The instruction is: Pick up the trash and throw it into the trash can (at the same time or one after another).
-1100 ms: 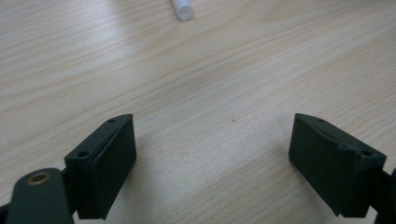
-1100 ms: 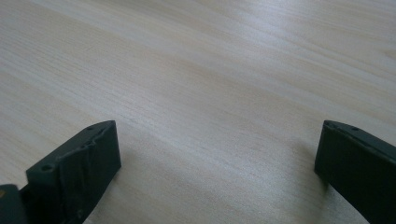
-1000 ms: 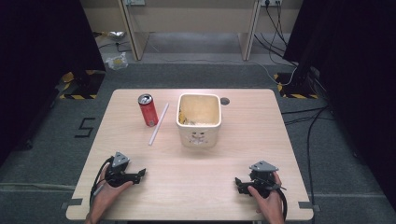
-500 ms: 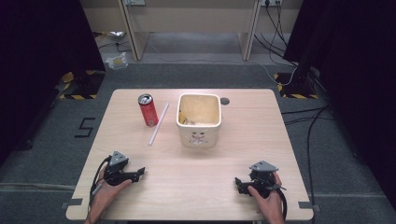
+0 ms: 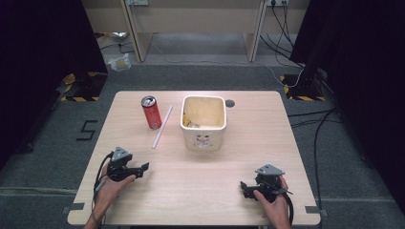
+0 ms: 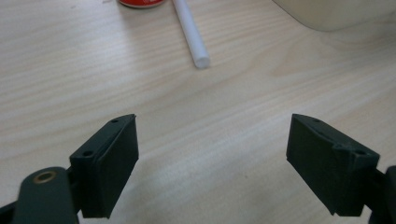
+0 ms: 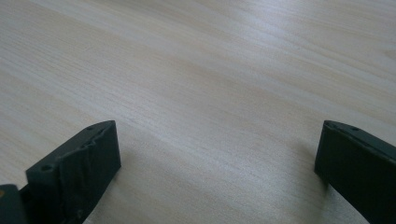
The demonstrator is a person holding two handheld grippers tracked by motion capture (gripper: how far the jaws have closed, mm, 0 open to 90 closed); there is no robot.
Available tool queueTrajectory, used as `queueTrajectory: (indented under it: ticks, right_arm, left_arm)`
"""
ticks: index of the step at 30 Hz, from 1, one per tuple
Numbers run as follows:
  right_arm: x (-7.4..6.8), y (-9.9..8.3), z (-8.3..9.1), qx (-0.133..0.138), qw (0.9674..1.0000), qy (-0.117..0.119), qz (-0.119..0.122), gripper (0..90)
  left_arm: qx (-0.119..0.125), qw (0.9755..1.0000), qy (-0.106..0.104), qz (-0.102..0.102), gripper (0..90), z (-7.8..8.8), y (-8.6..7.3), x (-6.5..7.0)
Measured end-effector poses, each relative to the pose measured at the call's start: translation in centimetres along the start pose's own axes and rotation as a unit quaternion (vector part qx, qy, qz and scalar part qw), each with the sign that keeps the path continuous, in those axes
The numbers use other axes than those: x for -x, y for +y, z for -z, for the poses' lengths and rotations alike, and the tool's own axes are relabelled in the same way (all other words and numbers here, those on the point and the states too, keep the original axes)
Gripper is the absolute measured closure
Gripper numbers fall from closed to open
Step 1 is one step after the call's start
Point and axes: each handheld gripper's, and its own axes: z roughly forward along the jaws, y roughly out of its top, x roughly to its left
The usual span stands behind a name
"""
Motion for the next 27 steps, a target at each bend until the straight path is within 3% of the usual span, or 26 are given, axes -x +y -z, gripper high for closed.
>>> queueTrajectory:
  ticks: [13, 27]
  right_arm:
    - [0.0, 0.0, 0.0, 0.001, 1.0, 0.0, 0.002, 0.3]
    - [0.1, 0.0, 0.0, 0.001, 1.0, 0.001, 0.003, 0.3]
  left_arm:
    - [0.006, 1.0, 0.007, -0.003, 16.2, -1.4, 3.0, -0.5]
    - [0.021, 0.9997, 0.016, 0.002, 16.2, -2.4, 5.2, -1.2]
